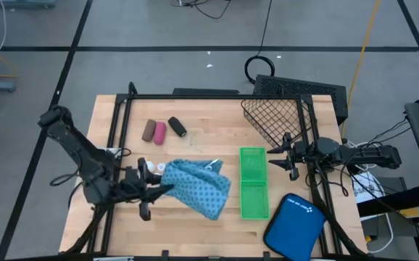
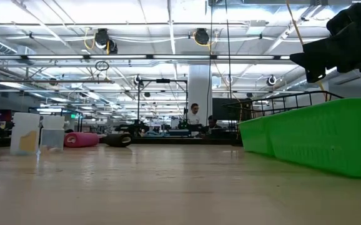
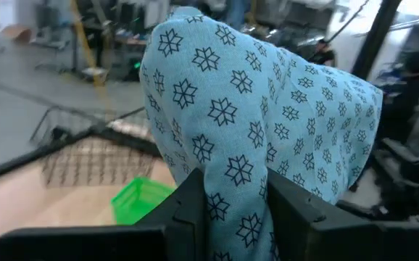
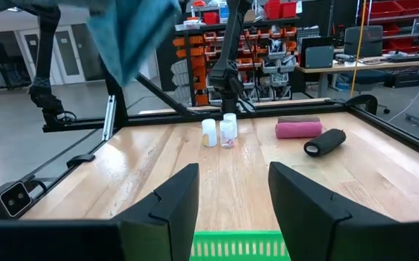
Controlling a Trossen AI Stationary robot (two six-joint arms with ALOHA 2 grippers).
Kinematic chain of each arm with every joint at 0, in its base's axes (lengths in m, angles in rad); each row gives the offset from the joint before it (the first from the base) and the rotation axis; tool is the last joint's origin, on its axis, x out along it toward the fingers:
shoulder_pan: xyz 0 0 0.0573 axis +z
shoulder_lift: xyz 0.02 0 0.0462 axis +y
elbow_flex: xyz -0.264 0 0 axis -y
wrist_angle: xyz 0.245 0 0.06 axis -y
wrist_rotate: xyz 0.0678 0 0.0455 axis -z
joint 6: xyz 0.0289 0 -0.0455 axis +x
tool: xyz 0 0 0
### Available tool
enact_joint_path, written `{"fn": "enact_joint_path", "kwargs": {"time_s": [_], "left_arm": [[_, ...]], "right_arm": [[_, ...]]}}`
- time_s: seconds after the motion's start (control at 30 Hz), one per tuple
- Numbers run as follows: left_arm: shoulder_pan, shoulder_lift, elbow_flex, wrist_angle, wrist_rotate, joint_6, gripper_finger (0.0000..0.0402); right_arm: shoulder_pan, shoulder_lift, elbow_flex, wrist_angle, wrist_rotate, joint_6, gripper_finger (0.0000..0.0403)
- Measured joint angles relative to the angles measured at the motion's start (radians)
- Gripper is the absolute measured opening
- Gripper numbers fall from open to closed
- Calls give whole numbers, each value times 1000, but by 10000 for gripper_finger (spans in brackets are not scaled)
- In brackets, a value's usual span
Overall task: Pick & Place Medicine items
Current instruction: Put the blue patient gown into the black wire basket
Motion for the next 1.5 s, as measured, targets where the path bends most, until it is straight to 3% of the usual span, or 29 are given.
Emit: {"fn": "enact_joint_path", "kwargs": {"time_s": [0.23, 0.43, 0.5, 0.73, 0.9, 1.13, 1.23, 1.37, 1.5], "left_arm": [[19, -7, 0, 128, 115, 162, 100], [38, -8, 0, 158, 165, 172, 100], [38, -8, 0, 158, 165, 172, 100], [40, -8, 0, 159, 167, 179, 100], [63, -8, 0, 145, 208, 168, 100], [90, -8, 1, 145, 239, 176, 100], [114, -8, 1, 145, 269, 169, 100], [139, -8, 1, 144, 307, 145, 100], [159, -8, 1, 150, 335, 138, 100]], "right_arm": [[0, 0, 0, 0, 0, 0, 155], [0, 0, 0, 9, 0, 5, 155], [0, 0, 0, 23, 0, 72, 155], [0, 0, 0, 192, 3, 362, 155], [0, 0, 0, 230, 57, 312, 155], [37, 82, 0, 426, 8, 326, 161], [75, 181, 0, 612, -36, 302, 188], [145, 374, 3, 863, -52, 248, 255], [215, 597, 70, 929, -48, 196, 332]]}}
